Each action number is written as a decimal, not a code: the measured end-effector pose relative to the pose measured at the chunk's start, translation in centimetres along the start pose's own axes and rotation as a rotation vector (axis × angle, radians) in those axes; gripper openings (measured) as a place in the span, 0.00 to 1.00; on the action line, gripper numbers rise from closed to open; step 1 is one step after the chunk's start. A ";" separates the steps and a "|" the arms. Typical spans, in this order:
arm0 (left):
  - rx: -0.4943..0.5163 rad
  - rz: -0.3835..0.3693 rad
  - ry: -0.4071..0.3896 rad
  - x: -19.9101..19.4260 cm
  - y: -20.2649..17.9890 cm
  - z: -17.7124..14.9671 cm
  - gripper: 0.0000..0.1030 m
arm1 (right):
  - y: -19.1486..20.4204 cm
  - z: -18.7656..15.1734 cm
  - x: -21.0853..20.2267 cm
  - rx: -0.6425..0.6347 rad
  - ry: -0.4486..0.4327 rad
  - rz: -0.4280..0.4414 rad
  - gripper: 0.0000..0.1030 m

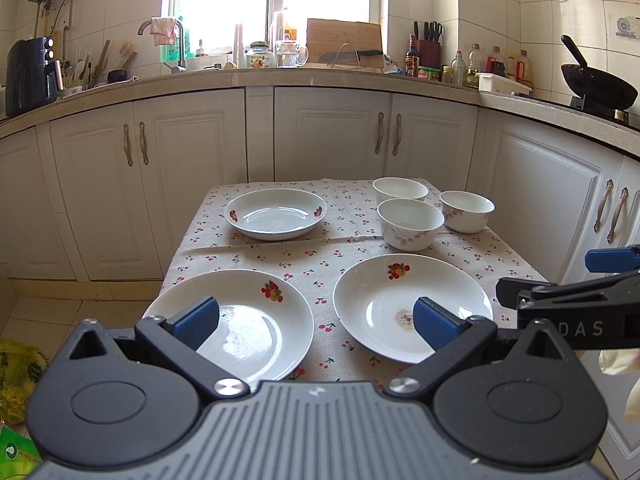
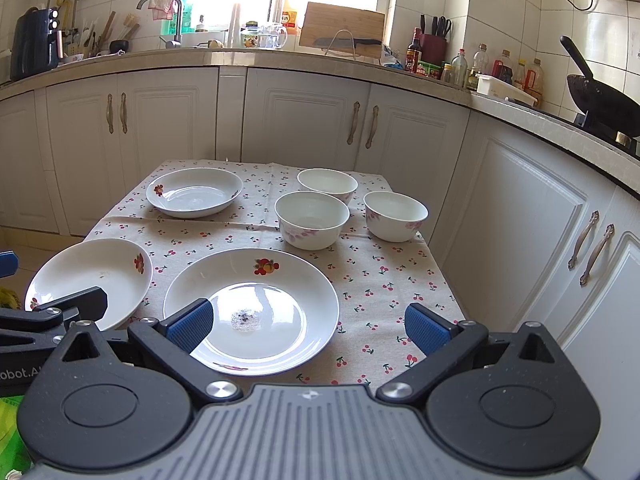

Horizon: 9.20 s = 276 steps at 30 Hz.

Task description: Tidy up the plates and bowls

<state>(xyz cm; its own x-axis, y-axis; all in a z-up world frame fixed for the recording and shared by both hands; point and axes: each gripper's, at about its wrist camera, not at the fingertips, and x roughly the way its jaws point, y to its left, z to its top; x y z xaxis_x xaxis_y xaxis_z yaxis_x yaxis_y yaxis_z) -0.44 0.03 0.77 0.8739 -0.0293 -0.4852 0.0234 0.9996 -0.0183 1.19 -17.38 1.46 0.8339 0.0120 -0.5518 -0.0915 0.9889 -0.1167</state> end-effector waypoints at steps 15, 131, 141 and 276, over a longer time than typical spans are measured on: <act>0.000 -0.003 0.001 0.3 0.0 -0.1 0.99 | 0.5 0.2 0.4 -0.012 0.006 -0.003 1.00; 0.201 -0.265 0.228 10.7 13.4 -6.3 0.99 | 15.7 8.1 24.8 -0.386 0.493 0.948 0.70; 0.220 -0.275 0.209 12.9 13.3 -4.6 0.99 | 14.6 9.6 25.3 -0.376 0.446 0.918 0.70; 0.501 -0.578 0.457 23.8 -4.0 5.7 0.99 | -3.4 -6.2 12.3 -0.233 0.078 0.469 1.00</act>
<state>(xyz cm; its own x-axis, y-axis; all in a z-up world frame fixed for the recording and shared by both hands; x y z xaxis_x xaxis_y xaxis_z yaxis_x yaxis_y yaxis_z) 23.08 -4.62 -5.73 0.3833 -0.4217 -0.8217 0.7038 0.7095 -0.0358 8.40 -21.51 -10.02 0.6319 0.4256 -0.6477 -0.5709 0.8208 -0.0177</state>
